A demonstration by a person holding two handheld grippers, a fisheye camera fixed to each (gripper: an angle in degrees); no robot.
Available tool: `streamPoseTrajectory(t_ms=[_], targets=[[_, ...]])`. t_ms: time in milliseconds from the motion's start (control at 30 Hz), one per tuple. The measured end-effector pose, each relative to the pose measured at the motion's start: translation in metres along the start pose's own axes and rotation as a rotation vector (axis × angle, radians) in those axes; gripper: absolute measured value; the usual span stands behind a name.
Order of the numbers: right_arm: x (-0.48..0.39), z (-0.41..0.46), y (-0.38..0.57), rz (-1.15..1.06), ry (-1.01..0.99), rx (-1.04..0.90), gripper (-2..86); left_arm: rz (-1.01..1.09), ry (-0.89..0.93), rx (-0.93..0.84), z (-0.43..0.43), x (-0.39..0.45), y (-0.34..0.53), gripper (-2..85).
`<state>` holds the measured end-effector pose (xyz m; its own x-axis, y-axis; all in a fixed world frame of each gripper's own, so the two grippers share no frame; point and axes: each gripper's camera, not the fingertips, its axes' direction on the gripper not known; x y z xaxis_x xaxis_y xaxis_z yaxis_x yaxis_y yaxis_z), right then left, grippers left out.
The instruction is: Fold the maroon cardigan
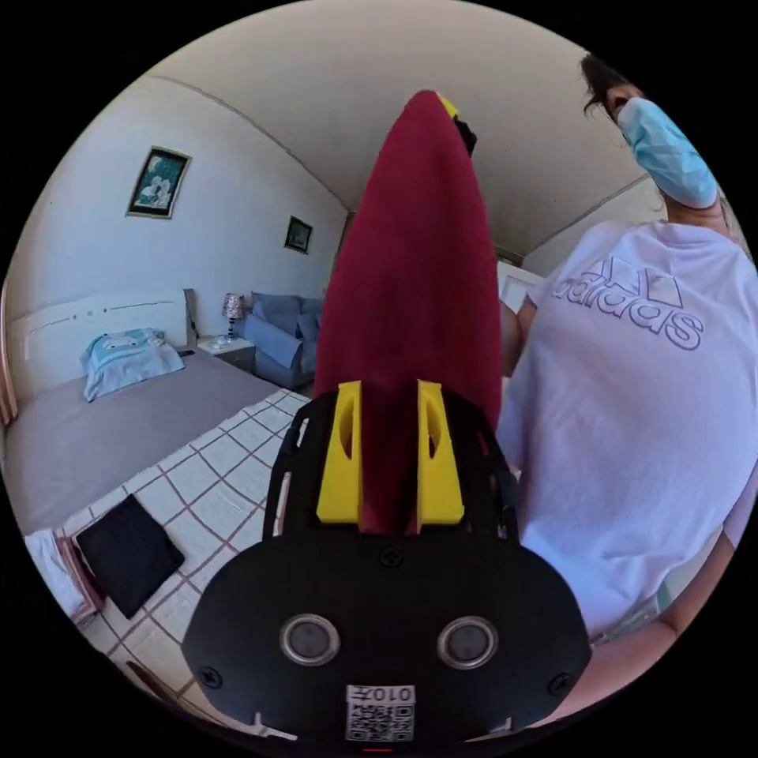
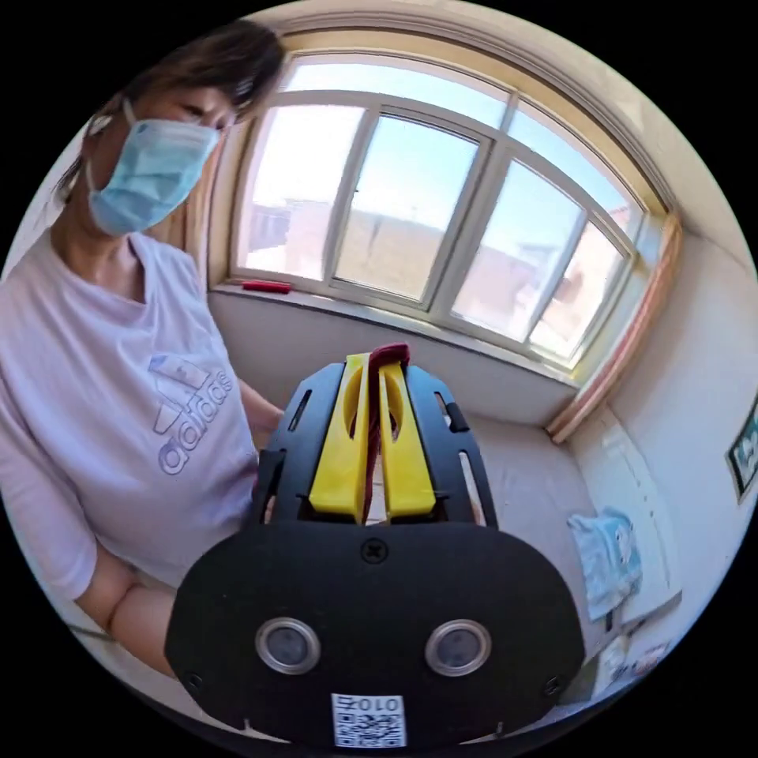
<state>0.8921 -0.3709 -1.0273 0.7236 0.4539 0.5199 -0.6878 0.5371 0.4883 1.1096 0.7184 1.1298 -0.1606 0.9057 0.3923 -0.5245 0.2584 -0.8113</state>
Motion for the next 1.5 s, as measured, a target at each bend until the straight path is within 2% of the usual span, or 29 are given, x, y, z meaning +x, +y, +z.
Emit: streamPoseTrajectory(t_ms=[67,133,233,300,467,667,833,867,967,1067,1167,1233,1333,1500], targets=[[0.033,0.001,0.022,0.312,0.096,-0.064,1.6,-0.098,-0.094,0.068,-0.016,-0.012,0.013,8.0],[0.056,-0.003,0.041,0.52,0.082,-0.026,1.8,-0.16,-0.197,0.149,-0.041,-0.018,0.028,6.1],[0.071,-0.007,0.056,0.637,0.021,0.137,2.4,-0.173,-0.201,0.147,-0.049,-0.023,0.033,5.2],[0.071,-0.002,0.047,0.612,0.003,0.169,2.8,-0.179,-0.19,0.14,-0.045,-0.026,0.034,5.4],[0.039,0.026,-0.007,0.299,-0.17,0.093,3.3,-0.232,-0.153,0.125,-0.035,-0.049,0.04,6.4],[-0.026,-0.016,0.0,-0.078,-0.143,0.028,3.1,-0.109,-0.261,0.241,-0.12,-0.032,0.051,7.0],[-0.055,-0.06,0.036,-0.079,-0.037,0.014,2.6,-0.337,-0.724,0.168,-0.221,-0.021,0.088,10.5],[-0.06,-0.066,0.041,-0.075,-0.02,0.036,2.5,-0.357,-0.738,0.159,-0.227,-0.023,0.093,10.7],[-0.069,-0.073,0.048,-0.095,-0.035,0.111,2.0,-0.479,-0.611,0.122,-0.24,-0.062,0.116,11.7],[-0.073,-0.067,0.048,-0.116,-0.096,0.161,1.6,-0.541,-0.446,0.067,-0.217,-0.111,0.138,12.4],[-0.074,-0.059,0.04,-0.112,-0.13,0.173,1.5,-0.524,-0.161,0.034,-0.16,-0.151,0.145,13.5],[-0.076,-0.058,0.036,-0.123,-0.125,0.153,1.4,-0.433,0.179,-0.02,-0.1,-0.16,0.139,14.3],[-0.077,-0.062,0.036,-0.116,-0.09,0.091,1.4,-0.283,0.422,-0.101,-0.055,-0.14,0.13,14.5],[-0.068,-0.081,0.067,0.033,0.004,0.046,1.4,-0.309,0.465,0.016,-0.076,-0.141,0.154,13.6]])
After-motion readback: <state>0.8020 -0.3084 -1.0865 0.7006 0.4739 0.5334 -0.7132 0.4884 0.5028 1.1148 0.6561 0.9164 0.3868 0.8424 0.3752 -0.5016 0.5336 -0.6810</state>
